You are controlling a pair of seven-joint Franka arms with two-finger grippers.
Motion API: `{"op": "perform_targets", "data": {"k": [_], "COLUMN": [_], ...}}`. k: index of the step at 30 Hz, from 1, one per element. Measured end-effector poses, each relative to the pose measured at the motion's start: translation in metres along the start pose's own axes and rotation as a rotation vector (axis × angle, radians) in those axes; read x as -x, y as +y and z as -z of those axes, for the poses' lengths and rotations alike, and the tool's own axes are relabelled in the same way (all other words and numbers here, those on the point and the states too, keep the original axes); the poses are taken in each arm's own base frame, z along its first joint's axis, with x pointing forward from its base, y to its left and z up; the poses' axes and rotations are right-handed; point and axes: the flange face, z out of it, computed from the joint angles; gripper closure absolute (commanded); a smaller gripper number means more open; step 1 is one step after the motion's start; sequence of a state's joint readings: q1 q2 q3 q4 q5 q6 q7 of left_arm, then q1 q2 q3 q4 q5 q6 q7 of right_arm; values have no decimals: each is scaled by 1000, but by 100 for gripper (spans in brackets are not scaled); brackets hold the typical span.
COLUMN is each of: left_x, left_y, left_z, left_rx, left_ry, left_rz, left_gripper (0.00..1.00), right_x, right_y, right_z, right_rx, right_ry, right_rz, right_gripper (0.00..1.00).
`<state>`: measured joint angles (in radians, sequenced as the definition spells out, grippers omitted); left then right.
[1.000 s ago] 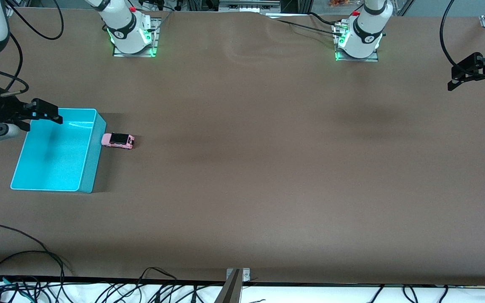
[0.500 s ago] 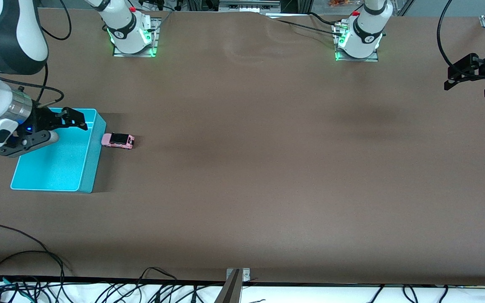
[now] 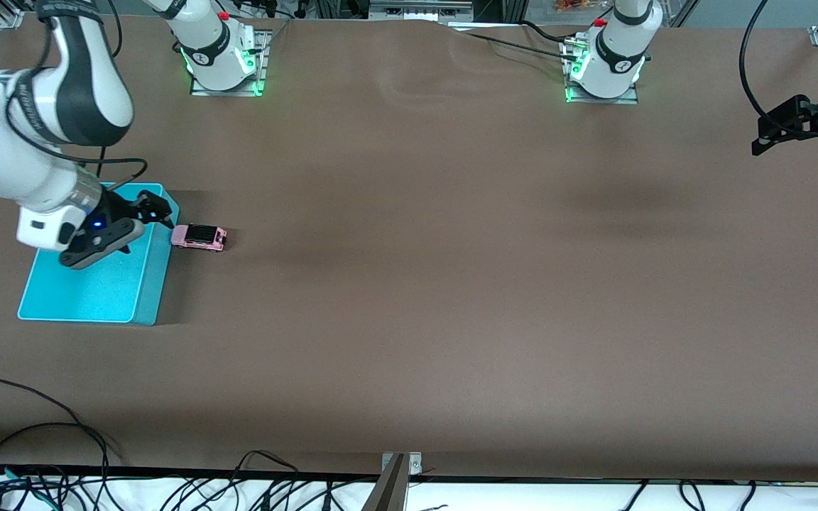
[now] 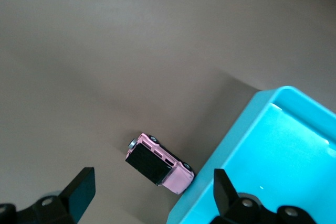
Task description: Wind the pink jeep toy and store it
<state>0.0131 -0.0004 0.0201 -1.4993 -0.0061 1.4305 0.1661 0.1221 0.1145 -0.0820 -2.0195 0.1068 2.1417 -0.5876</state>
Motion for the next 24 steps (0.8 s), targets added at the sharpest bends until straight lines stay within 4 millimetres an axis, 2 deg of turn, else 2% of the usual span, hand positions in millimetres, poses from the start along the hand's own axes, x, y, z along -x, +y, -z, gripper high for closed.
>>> {"op": "perform_targets", "data": {"k": [9, 14, 24], "left_x": [-4, -7, -8], "left_y": [-1, -1, -9], "left_z": [-9, -13, -16], "left_rx": [3, 3, 3], "left_ry": [-17, -21, -17], "left_rz": [1, 1, 15], "left_gripper": [0, 0, 0], "right_x": [19, 35, 65], "right_y": [-10, -14, -24], "right_z": [-38, -68, -120], "right_rx": [8, 24, 65], "right_ry": [2, 23, 63], "right_rz": [150, 227, 270], "right_gripper": [0, 0, 0]}}
